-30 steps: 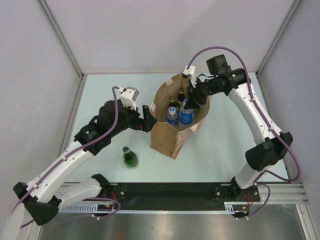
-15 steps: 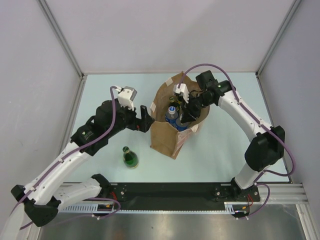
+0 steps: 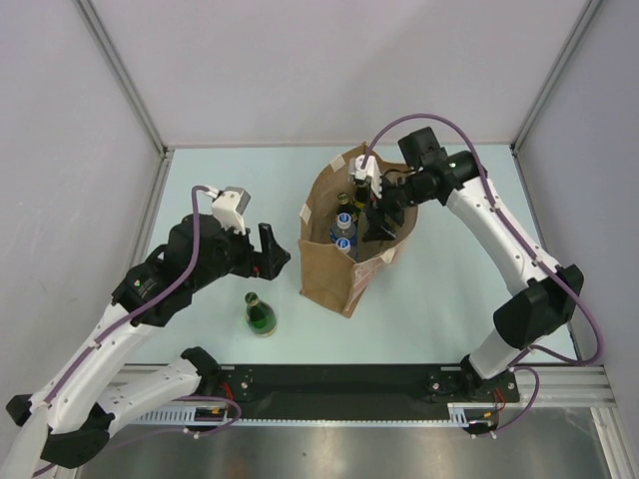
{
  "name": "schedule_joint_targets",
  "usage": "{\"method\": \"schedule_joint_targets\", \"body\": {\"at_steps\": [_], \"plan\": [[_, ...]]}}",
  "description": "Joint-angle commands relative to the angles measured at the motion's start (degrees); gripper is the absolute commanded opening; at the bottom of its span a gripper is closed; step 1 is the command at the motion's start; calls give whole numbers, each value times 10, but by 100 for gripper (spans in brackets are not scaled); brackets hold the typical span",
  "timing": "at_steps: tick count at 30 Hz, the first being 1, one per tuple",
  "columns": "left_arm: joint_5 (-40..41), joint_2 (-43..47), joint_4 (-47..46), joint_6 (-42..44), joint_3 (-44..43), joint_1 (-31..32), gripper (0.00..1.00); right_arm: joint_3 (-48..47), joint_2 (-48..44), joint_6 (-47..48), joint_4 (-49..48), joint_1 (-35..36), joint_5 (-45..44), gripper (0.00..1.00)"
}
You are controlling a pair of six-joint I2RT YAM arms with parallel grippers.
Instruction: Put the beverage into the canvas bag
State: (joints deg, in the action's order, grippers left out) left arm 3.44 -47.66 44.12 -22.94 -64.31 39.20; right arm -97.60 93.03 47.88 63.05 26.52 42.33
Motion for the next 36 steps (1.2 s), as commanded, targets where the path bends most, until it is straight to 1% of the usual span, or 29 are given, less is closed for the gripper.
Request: {"method": "schedule_joint_targets", "body": {"at_steps": [1, 3, 6, 8, 11, 15, 16, 22, 30, 36], "plan": [[-7, -5, 83, -61, -44, -4, 96, -66, -41, -16, 26, 8, 66, 71], [-19, -16, 111, -83, -50, -4, 92, -76, -44, -31, 25, 17, 90, 71], [-28, -37, 138, -100, -63, -4, 88, -58, -58, -37, 25, 49, 108, 71], [-27, -48, 162, -105, -72, -4, 87, -24, -67, -25, 21, 79, 107, 71], [-25, -55, 195, -112, -74, -4, 85, -3, -78, -16, 19, 113, 91, 71], [-29, -54, 216, -125, -61, -4, 83, 11, -84, -16, 11, 137, 81, 71], [-49, -53, 217, -127, -50, -4, 82, 13, -83, -16, 11, 142, 79, 71], [-64, -63, 224, -150, -20, -3, 79, 22, -80, -23, 2, 159, 70, 71], [2, -73, 262, -158, -27, -3, 79, 39, -77, -34, -10, 163, 64, 71], [19, -71, 261, -152, -35, -3, 79, 52, -78, -36, -13, 163, 54, 71]]}}
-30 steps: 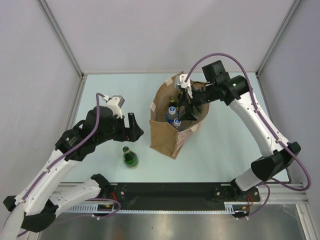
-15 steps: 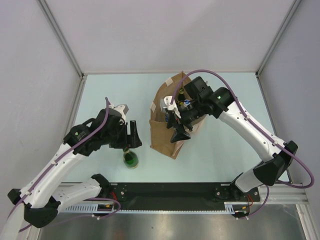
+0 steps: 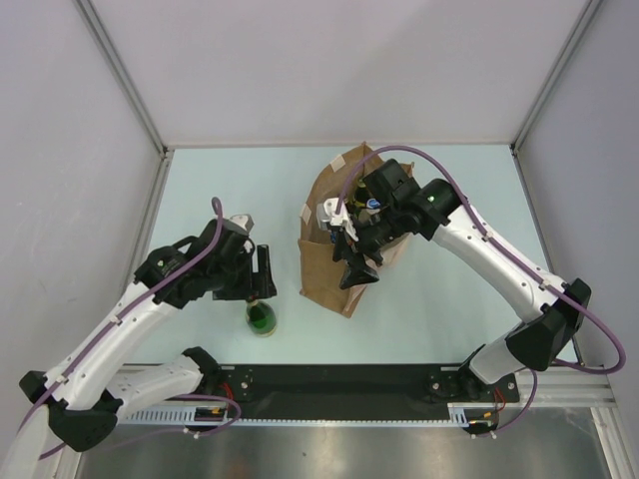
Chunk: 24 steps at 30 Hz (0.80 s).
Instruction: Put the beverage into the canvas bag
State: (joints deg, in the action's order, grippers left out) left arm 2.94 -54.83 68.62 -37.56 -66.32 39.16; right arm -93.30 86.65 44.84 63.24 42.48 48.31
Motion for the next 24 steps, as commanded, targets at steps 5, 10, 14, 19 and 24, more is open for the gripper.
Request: {"method": "schedule_joint_targets", "body": {"at_steps": [5, 10, 14, 19, 24], "plan": [[51, 2, 8, -1, 7, -2, 77, 26, -14, -8, -22, 5, -6, 69], [48, -7, -20, -2, 38, -2, 73, 27, -15, -4, -23, 9, -11, 66], [41, -10, -27, 3, 48, -3, 72, -12, -25, 8, -14, 6, -22, 66], [45, -9, -30, 14, 52, -3, 62, -56, -20, -3, -3, -19, 0, 68], [46, -9, -29, 21, 53, -2, 49, -70, -13, -23, -12, -46, 7, 68]]}}
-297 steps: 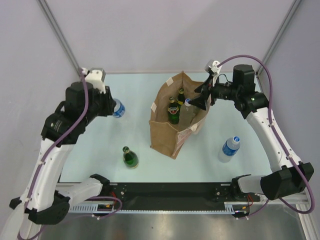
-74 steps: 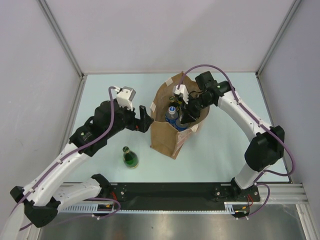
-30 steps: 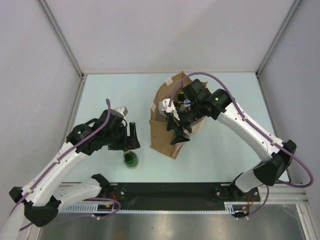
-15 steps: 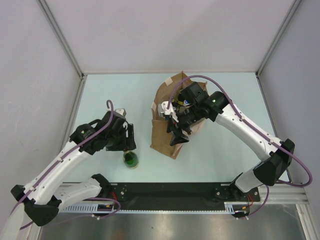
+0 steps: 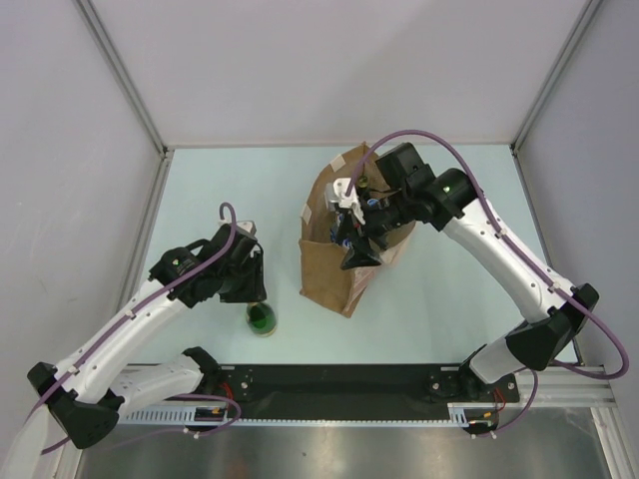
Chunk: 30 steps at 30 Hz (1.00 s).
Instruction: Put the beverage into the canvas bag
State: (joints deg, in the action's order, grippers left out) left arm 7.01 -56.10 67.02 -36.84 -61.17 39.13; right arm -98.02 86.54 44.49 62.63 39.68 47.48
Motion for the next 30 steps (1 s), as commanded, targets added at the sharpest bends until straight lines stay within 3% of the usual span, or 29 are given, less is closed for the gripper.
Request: {"method": "schedule_joint_targets", "body": {"at_steps": [1, 12, 18, 22, 25, 30], "plan": [[4, 5, -13, 13, 3, -3, 48, -22, -11, -23, -11, -21, 17, 68], [8, -8, 21, 28, -10, -2, 51, -9, -6, -61, -41, -53, 8, 69], [9, -14, 24, 28, -17, -3, 47, 6, -4, -72, -54, -53, -19, 69], [1, -15, 21, 36, -25, -2, 29, 26, -6, -66, -49, -46, -23, 69], [-7, -12, 21, 48, -42, -2, 7, 41, -14, -56, -48, -36, -27, 69], [-6, -2, 21, 101, -88, -2, 0, 69, -30, -35, -46, -18, -47, 70]]}}
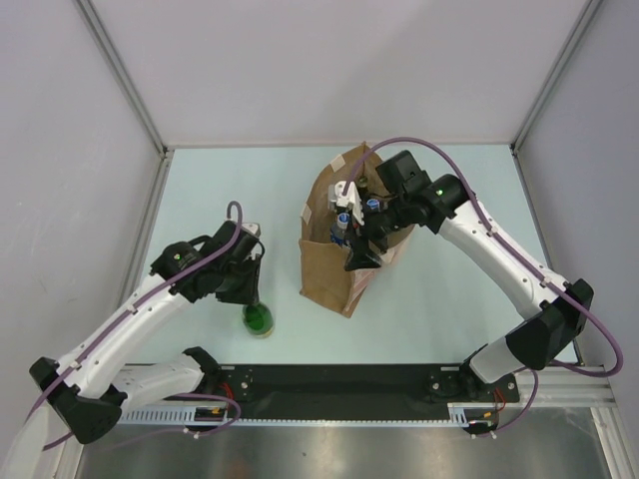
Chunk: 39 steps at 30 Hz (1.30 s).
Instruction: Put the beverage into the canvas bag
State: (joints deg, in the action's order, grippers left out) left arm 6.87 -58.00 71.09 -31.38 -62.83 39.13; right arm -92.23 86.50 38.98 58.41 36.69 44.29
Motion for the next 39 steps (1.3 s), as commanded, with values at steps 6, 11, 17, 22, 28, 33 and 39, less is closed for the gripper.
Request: {"method": "schedule_joint_targets", "body": {"at_steps": [6, 11, 17, 22, 28, 33, 39], "plan": [[-10, 24, -23, 118, -156, -3, 0, 29, -36, 42, 4, 17, -34, 70], [-17, -1, -20, 136, -264, -3, 0, 56, -53, 77, 15, 33, -18, 70], [-25, -68, -10, 136, -417, -3, 0, 131, -92, 143, -28, 65, 2, 69], [-34, -127, -9, 113, -545, -3, 0, 165, -107, 175, -65, 69, 18, 69], [-63, -199, -17, 104, -667, -3, 0, 192, -102, 183, -103, 79, 18, 69], [-98, -243, -45, 107, -722, -3, 0, 195, -92, 181, -114, 83, 18, 69], [-115, -263, -93, 98, -746, -3, 0, 208, -98, 190, -114, 92, 12, 69]]}}
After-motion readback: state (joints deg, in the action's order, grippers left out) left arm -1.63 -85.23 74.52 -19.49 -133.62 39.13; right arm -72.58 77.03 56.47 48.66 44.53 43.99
